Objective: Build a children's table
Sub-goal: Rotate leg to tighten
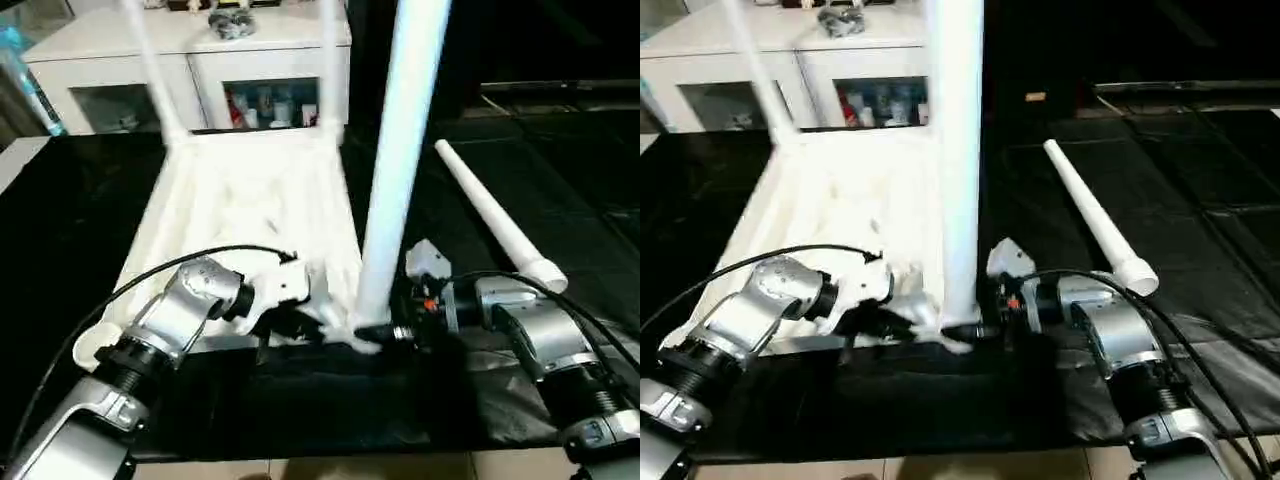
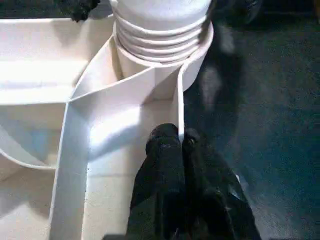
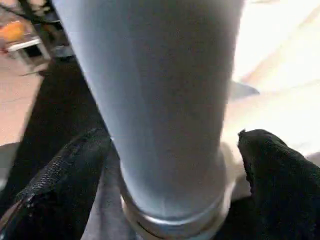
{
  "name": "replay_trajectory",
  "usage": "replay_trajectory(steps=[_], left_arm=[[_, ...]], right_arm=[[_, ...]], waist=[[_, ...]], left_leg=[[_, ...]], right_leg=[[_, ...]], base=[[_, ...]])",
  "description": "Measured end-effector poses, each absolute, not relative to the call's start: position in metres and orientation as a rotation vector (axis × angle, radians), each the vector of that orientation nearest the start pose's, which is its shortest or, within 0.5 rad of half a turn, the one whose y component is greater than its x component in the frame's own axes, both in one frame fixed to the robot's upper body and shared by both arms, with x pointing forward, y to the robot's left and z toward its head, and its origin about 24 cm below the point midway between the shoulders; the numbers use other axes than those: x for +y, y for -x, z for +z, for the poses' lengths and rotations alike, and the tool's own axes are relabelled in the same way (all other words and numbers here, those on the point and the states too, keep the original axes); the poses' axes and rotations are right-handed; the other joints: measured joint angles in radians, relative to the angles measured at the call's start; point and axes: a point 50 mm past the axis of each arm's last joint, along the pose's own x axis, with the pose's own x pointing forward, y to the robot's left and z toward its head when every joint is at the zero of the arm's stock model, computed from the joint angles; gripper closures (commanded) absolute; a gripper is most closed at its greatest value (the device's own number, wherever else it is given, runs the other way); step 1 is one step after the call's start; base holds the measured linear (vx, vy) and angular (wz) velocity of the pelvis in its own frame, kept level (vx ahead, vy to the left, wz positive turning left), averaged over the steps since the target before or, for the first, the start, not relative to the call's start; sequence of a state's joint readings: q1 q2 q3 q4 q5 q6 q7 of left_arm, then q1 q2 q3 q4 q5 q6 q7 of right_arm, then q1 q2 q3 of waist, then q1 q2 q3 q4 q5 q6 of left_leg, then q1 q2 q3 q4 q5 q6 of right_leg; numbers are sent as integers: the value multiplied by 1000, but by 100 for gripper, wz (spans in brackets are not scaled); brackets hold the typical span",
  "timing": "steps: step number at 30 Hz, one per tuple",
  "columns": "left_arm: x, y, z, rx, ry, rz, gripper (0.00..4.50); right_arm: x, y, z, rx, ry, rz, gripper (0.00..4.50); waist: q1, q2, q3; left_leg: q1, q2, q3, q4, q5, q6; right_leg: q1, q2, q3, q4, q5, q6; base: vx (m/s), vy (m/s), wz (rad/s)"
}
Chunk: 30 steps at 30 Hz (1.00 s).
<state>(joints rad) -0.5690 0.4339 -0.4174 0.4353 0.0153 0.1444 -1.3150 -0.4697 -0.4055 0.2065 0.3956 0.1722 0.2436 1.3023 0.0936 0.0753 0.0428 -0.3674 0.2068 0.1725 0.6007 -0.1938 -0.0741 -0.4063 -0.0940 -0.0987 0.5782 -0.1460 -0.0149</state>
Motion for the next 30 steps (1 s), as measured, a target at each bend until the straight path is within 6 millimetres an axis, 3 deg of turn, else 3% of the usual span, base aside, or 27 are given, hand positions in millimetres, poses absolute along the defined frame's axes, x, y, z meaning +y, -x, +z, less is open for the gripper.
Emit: replay_trajectory(steps=[17, 18, 30], left_arm=[[122, -294, 55, 491, -544, -1596, 450], [122, -294, 55, 491, -544, -1596, 450], [122, -293, 55, 495, -542, -1608, 450]], right_arm=[[-143, -288, 57, 420, 173, 1532, 23], [-143, -289, 58, 419, 170, 1538, 56], [-142, -289, 61, 423, 152, 1557, 154]], waist=[[-1, 0, 0], [-1, 0, 0], [0, 0, 0]], left_leg=[[0, 0, 0, 0, 0, 0], [0, 0, 0, 0, 0, 0], [0, 0, 0, 0, 0, 0]], right_leg=[[0, 0, 0, 1, 0, 1], [0, 0, 0, 1, 0, 1], [0, 0, 0, 1, 0, 1]], base=[[0, 0, 0], [0, 0, 0], [0, 0, 0]])
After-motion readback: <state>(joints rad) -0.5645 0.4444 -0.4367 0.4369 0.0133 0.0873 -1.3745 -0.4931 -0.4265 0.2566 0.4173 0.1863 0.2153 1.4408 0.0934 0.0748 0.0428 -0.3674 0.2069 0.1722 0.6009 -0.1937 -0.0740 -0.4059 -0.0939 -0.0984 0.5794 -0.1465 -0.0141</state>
